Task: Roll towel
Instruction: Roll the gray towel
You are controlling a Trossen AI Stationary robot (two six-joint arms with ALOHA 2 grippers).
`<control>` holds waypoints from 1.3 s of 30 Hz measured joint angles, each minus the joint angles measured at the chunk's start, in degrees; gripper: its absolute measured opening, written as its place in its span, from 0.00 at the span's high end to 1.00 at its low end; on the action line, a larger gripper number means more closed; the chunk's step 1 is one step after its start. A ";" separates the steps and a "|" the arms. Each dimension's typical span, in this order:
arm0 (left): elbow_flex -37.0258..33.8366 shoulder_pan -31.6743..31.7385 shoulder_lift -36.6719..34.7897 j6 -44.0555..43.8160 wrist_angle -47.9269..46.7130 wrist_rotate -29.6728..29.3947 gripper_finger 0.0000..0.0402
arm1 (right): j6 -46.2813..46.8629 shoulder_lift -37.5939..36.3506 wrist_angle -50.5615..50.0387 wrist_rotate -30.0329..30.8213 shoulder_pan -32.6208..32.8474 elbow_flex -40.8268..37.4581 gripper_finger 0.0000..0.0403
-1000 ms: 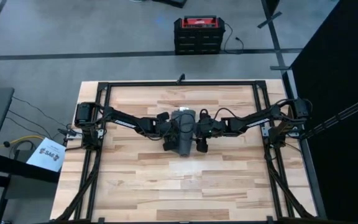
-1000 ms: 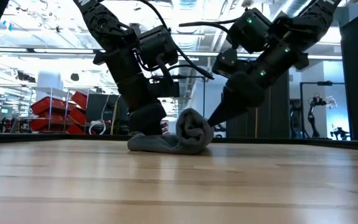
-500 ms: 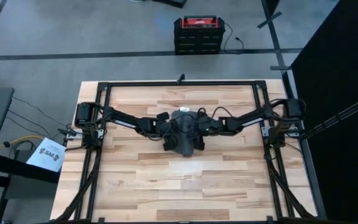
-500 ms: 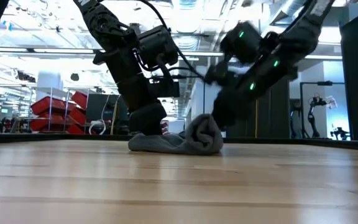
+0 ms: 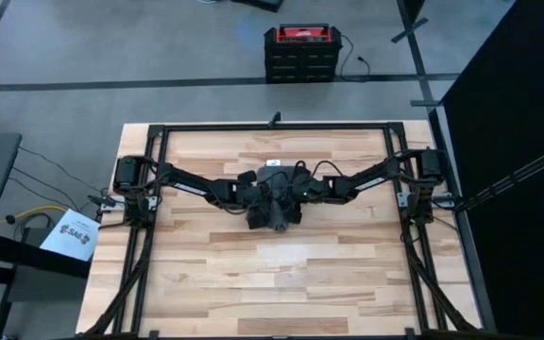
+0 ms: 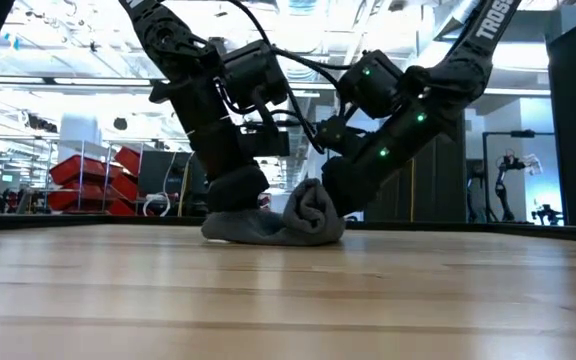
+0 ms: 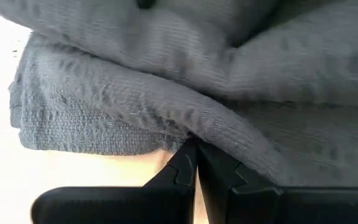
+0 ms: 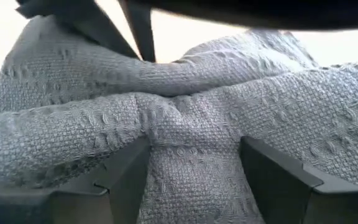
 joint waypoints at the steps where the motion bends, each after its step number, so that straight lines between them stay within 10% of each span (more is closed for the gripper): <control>1: 0.60 -0.53 -0.29 -0.14 -1.27 0.21 1.00 | 0.02 0.00 -0.20 0.14 0.08 0.00 0.41; 16: 2.77 -10.83 -16.42 -2.31 -0.86 -5.76 1.00 | -2.01 0.13 -1.00 0.80 0.39 -0.14 0.41; 28: 0.12 -6.67 -4.43 4.87 17.53 0.08 1.00 | -2.11 0.22 -0.75 1.40 1.46 -0.22 0.41; 39: 0.17 -6.12 2.18 5.95 15.94 8.96 1.00 | -2.26 0.22 -0.91 0.78 0.74 -0.24 0.41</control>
